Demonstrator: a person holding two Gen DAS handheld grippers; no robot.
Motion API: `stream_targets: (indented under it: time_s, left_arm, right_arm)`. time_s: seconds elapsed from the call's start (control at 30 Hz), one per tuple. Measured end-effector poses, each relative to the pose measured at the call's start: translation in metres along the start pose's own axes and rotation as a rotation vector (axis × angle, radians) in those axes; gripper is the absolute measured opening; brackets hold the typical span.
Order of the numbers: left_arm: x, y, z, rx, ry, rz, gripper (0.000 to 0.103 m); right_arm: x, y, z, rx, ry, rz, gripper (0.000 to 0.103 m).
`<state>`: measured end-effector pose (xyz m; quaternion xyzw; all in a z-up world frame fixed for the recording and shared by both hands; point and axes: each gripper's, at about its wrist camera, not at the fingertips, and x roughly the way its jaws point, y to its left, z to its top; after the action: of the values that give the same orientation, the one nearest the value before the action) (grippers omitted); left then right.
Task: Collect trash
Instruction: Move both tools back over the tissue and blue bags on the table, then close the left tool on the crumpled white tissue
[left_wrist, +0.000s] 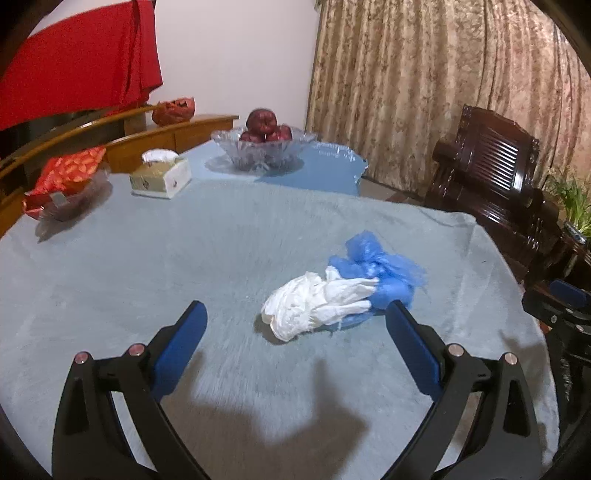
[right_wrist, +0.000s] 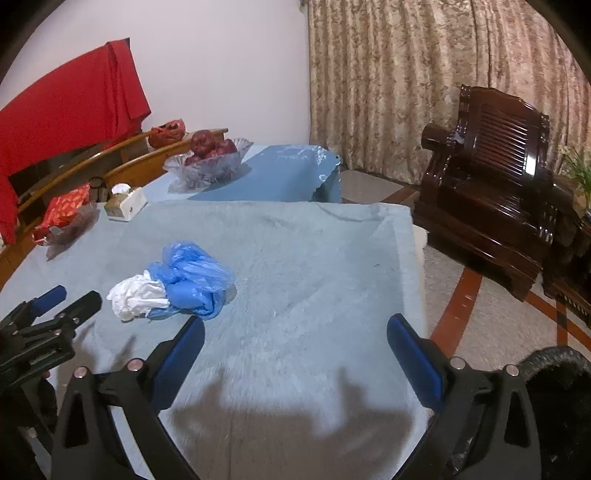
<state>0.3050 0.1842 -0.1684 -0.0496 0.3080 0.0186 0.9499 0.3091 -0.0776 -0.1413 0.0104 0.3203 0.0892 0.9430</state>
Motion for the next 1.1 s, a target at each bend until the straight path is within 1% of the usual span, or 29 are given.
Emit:
stream_targets:
  time_s: [0.07, 0.17, 0.23, 0.27, 0.37, 0.43, 0.47, 0.53, 0.57, 0.63, 0.73, 0.93, 1.03, 1.1]
  left_arm:
    - [0.013, 0.003, 0.0, -0.01, 0.019, -0.008, 0.093]
    - [0.03, 0.006, 0.001, -0.018, 0.05, -0.021, 0.088]
    - [0.039, 0.008, 0.001, -0.018, 0.069, -0.038, 0.083]
    - [0.044, 0.008, 0.001, -0.015, 0.081, -0.046, 0.082]
    - [0.054, 0.008, 0.0, -0.014, 0.115, -0.074, 0.072]
    - [0.059, 0.009, 0.0, -0.018, 0.132, -0.09, 0.059]
    - [0.06, 0.01, 0.0, -0.02, 0.137, -0.095, 0.056]
    - [0.06, 0.01, 0.0, -0.023, 0.135, -0.101, 0.046]
    - [0.059, 0.011, 0.0, -0.025, 0.13, -0.103, 0.043]
    - [0.057, 0.012, 0.0, -0.03, 0.118, -0.099, 0.032]
    - [0.05, 0.012, 0.0, -0.025, 0.093, -0.081, 0.027]
    - [0.03, 0.02, 0.004, -0.022, 0.034, -0.031, 0.023]
    - [0.026, 0.033, 0.008, -0.05, 0.019, 0.015, 0.022]
    - [0.027, 0.042, 0.009, -0.057, 0.024, 0.052, 0.022]
  right_arm:
    - [0.009, 0.003, 0.001, -0.006, 0.006, 0.002, 0.097]
    - [0.021, 0.005, 0.003, -0.012, 0.013, 0.005, 0.097]
    - [0.027, 0.006, 0.004, -0.013, 0.017, 0.006, 0.097]
    - [0.031, 0.006, 0.005, -0.014, 0.019, 0.007, 0.097]
    - [0.04, 0.008, 0.005, -0.017, 0.025, 0.009, 0.097]
    - [0.044, 0.009, 0.005, -0.021, 0.029, 0.01, 0.097]
    - [0.046, 0.01, 0.005, -0.024, 0.032, 0.011, 0.097]
    - [0.049, 0.012, 0.005, -0.027, 0.034, 0.012, 0.097]
    - [0.05, 0.013, 0.005, -0.028, 0.035, 0.013, 0.097]
    - [0.051, 0.016, 0.006, -0.03, 0.035, 0.015, 0.097]
    - [0.053, 0.02, 0.008, -0.032, 0.033, 0.023, 0.097]
    - [0.057, 0.034, 0.011, -0.046, 0.034, 0.047, 0.097]
    - [0.061, 0.045, 0.013, -0.058, 0.034, 0.065, 0.097]
    - [0.064, 0.052, 0.015, -0.061, 0.036, 0.078, 0.097]
